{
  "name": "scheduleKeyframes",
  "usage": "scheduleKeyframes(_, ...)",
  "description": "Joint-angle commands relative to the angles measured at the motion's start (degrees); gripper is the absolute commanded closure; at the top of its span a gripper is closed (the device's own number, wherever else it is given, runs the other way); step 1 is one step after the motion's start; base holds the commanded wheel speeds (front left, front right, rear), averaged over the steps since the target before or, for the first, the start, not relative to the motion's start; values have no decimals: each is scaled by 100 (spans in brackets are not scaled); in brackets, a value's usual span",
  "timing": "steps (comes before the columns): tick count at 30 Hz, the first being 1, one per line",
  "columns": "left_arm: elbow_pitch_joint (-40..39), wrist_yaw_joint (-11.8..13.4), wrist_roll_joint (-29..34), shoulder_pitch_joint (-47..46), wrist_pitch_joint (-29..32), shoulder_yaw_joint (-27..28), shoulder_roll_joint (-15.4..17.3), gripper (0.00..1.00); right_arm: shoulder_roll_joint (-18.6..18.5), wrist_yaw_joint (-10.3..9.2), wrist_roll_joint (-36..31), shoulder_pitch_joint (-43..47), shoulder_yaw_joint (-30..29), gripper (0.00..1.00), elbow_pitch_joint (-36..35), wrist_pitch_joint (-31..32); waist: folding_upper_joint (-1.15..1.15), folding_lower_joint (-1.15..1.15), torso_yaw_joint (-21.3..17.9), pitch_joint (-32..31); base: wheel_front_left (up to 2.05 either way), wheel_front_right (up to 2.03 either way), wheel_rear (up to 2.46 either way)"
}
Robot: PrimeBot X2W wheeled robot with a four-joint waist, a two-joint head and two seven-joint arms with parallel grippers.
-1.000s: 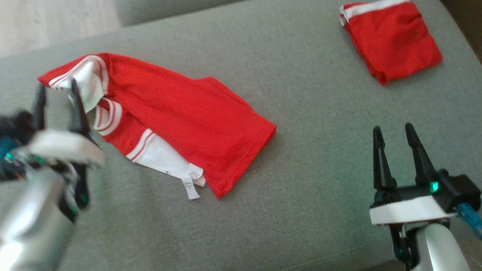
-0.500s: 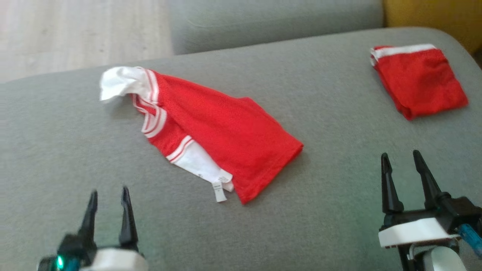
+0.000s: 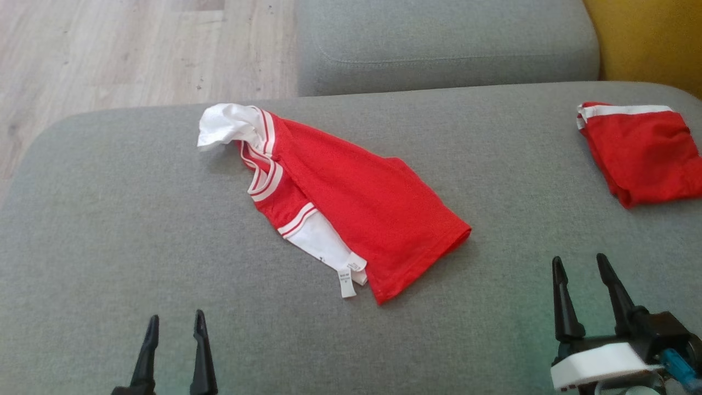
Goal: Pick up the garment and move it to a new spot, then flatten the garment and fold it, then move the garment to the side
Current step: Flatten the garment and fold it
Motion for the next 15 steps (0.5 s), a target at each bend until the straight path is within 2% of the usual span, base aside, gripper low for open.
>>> scheduleKeyframes(1,-198,-107,144,-139,-54,317,-89,0,-31,-4,-13,-140,114,0,-144,-62,0,1,53,-17,0,0,0)
scheduleKeyframes(6,-190,-391,424,-101,-54,574,-261,0,-31,-4,20,-135,121,0,-71,-62,0,1,111,-15,0,0,0)
scheduleKeyframes(15,-141,-710,716,-72,-54,928,-456,0,-31,-4,51,-146,163,0,2,-62,0,1,88,0,0,0,0)
